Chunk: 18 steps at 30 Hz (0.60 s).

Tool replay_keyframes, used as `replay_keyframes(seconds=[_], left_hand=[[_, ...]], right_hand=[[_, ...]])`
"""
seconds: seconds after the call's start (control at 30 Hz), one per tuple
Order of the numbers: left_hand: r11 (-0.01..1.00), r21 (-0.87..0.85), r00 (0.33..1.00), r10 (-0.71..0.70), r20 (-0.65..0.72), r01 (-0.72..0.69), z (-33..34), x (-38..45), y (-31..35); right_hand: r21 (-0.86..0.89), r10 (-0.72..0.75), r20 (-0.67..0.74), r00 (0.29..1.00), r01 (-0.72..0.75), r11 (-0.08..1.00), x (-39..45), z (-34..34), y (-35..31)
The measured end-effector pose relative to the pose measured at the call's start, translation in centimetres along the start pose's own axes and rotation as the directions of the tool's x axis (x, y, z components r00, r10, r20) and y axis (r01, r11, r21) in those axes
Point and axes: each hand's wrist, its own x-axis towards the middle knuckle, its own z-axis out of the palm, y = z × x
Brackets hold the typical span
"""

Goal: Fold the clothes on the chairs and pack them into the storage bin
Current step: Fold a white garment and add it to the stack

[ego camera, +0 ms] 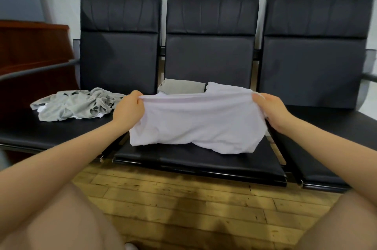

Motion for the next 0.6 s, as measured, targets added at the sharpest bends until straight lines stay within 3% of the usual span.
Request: replay_keyframes(seconds=[0.1, 0.17, 0.27, 0.47, 0.6], left_hand=[[0.975, -0.202, 0.995, -0.099, -0.007, 0.096, 0.6, 0.5, 1.3], [0.920, -0.360, 0.988, -0.152, 0.034, 0.154, 1.3, 0.9, 1.9], [0.956, -0.281, 0.994, -0.059, 0.090, 0.082, 2.0, 0.8, 2.1], [0.976, -0.215, 0.989, 0.070, 0.129, -0.041, 2.5, 0.0, 0.5], [0.980, -0.170, 0.986, 0.124, 0.113, -0.104, 2.2, -0.1, -0.7]], right_hand=[[0.120, 0.049, -0.040, 0.998, -0.044, 0.992, 0.2, 0.4, -0.2], [0.055, 0.064, -0.014, 0.998, -0.063, 0.996, 0.2, 0.6, 0.0], [-0.118, 0.118, 0.064, 0.991, -0.110, 0.987, -0.1, 0.7, 0.1], [-0.174, 0.273, 0.231, 0.934, -0.236, 0.956, -1.6, 1.3, 0.8], [-0.237, 0.260, 0.192, 0.946, -0.212, 0.948, -1.4, 1.2, 1.4]])
